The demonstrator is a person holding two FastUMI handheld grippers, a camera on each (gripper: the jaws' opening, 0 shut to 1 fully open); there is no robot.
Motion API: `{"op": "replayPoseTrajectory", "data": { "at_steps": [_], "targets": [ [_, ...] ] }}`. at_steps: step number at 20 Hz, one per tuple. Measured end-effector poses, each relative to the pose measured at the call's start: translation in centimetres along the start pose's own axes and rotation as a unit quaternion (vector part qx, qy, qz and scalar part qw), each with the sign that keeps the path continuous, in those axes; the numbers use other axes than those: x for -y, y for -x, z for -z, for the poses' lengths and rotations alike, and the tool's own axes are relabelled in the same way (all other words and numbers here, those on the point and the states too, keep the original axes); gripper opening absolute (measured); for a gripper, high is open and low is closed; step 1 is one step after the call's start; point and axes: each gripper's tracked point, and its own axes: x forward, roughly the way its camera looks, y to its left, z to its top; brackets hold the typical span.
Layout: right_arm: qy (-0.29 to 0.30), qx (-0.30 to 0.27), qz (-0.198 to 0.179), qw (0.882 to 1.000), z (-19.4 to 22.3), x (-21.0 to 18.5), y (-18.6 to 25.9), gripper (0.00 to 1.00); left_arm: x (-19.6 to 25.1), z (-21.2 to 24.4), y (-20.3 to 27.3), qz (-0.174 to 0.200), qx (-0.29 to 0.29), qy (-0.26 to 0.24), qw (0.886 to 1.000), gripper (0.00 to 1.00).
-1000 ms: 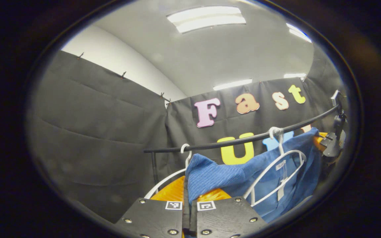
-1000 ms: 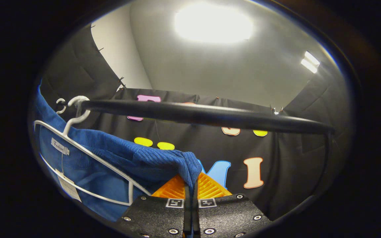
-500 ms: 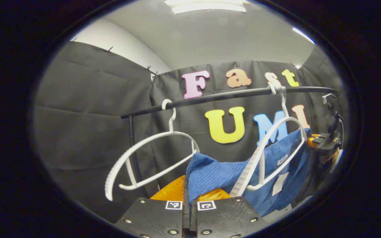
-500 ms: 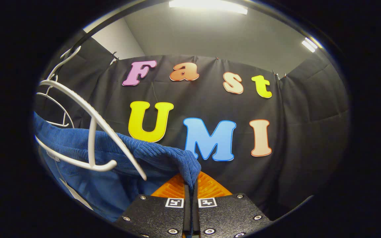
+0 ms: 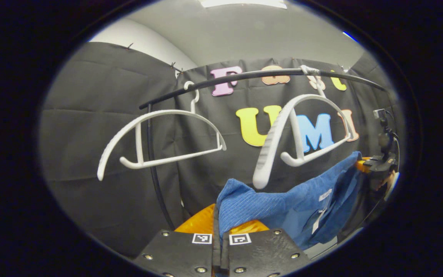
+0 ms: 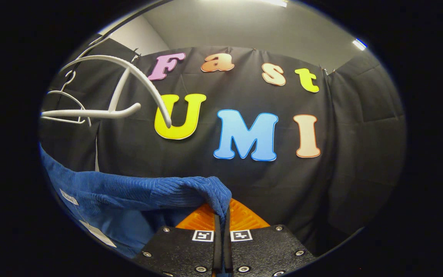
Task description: Grasp the clothes on the hanger with both hands and then place them into the laundry hamper below.
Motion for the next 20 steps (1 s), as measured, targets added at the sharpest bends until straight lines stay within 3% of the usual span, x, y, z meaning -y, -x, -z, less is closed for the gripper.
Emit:
{"op": "replayPoseTrajectory", "data": {
  "at_steps": [8,16,20],
  "targets": [
    [-0.026,0.048,0.001,0.998,-4.4,1.5,10.1,0.01,-0.5,-2.3,9.0,0.008,0.036,0.023,0.999,0.01],
    [-0.046,0.100,0.010,0.994,-10.4,1.3,22.2,0.01,-0.1,-7.9,18.7,0.067,0.096,0.045,0.992,0.00],
    [-0.053,0.104,0.007,0.993,-11.5,0.0,27.1,0.02,0.7,-9.2,22.6,0.092,0.106,0.047,0.989,0.00]
  ]
}}
